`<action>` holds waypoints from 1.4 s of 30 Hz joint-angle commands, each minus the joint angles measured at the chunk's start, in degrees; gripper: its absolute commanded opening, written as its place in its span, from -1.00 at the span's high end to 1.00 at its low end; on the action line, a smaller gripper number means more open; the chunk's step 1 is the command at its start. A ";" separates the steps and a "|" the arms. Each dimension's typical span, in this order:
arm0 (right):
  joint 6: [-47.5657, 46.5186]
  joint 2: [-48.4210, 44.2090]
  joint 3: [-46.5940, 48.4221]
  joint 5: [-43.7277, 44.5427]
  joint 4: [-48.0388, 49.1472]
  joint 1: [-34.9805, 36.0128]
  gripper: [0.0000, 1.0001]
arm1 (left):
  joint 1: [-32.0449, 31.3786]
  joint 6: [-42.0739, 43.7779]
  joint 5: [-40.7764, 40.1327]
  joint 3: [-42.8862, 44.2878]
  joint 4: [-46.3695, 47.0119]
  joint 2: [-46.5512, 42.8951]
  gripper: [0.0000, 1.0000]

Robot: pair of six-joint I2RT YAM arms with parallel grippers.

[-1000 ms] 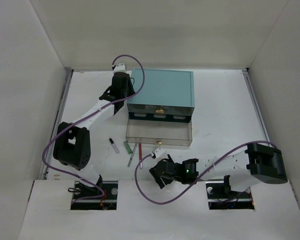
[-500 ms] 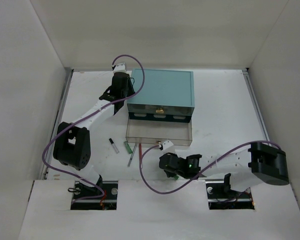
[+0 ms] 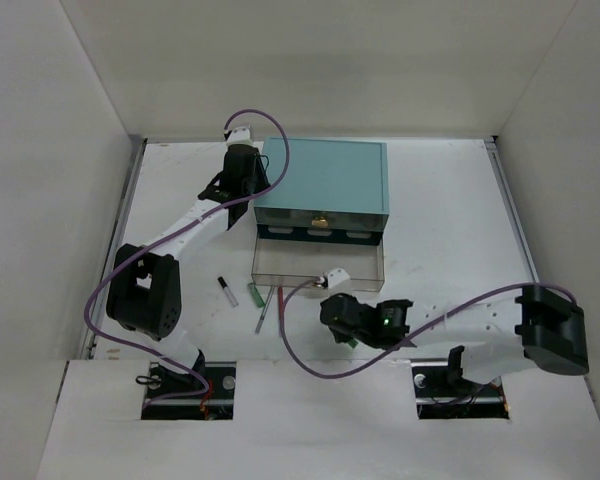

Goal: Organize the makeup

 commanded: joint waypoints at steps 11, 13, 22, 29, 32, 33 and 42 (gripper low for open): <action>-16.01 -3.87 19.62 3.94 9.16 -19.77 0.96 | -0.78 1.21 2.41 -1.64 -11.65 3.59 0.84; -15.74 0.00 20.58 3.94 10.83 -21.98 0.94 | -0.78 1.21 2.41 -1.64 -11.65 3.50 0.84; -16.18 10.91 24.98 5.26 12.60 -23.56 0.37 | -0.61 1.21 2.41 -1.56 -11.74 3.50 0.84; -15.83 8.02 24.72 5.26 10.66 -18.39 -0.28 | -0.87 1.21 2.41 -1.47 -11.83 3.85 0.83; -13.56 7.31 25.06 5.08 8.12 -12.60 -0.33 | -0.78 1.21 2.41 -1.47 -11.83 3.85 0.83; -11.98 7.83 25.50 4.56 6.81 -10.23 -0.35 | -0.70 1.21 2.41 -1.47 -11.83 3.85 0.83; 5.42 24.78 36.56 4.02 -6.82 0.43 -0.35 | -0.61 0.94 2.59 -1.56 -11.83 3.50 0.83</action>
